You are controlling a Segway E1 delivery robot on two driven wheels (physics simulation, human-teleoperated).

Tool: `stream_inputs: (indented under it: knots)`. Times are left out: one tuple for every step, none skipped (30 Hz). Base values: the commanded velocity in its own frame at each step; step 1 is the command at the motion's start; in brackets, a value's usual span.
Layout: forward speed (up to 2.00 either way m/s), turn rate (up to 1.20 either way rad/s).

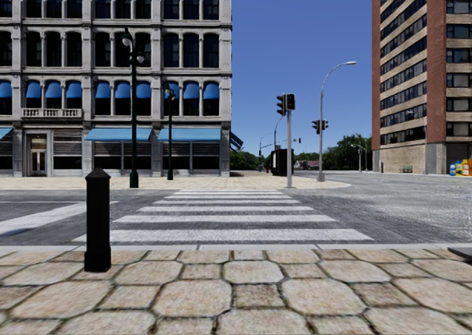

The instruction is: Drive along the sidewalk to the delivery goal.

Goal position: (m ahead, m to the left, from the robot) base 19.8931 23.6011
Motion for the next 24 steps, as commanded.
stream_inputs:
  knots:
    - [2.0,0.0]
    - [2.0,0.0]
    - [2.0,0.0]
    - [2.0,0.0]
    - [2.0,0.0]
    - [2.0,0.0]
    - [2.0,0.0]
    - [2.0,0.0]
    - [2.0,0.08]
    - [2.0,0.23]
    - [2.0,0.23]
    - [2.0,0.28]
    - [2.0,0.3]
    - [2.0,0.3]
    - [2.0,0.3]
    - [2.0,0.3]
    - [2.0,0.3]
    - [2.0,0.3]
    - [2.0,0.3]
    - [2.0,0.3]
    - [2.0,0.24]
    - [2.0,0.16]
    - [2.0,0.07]
    - [2.0,0.07]
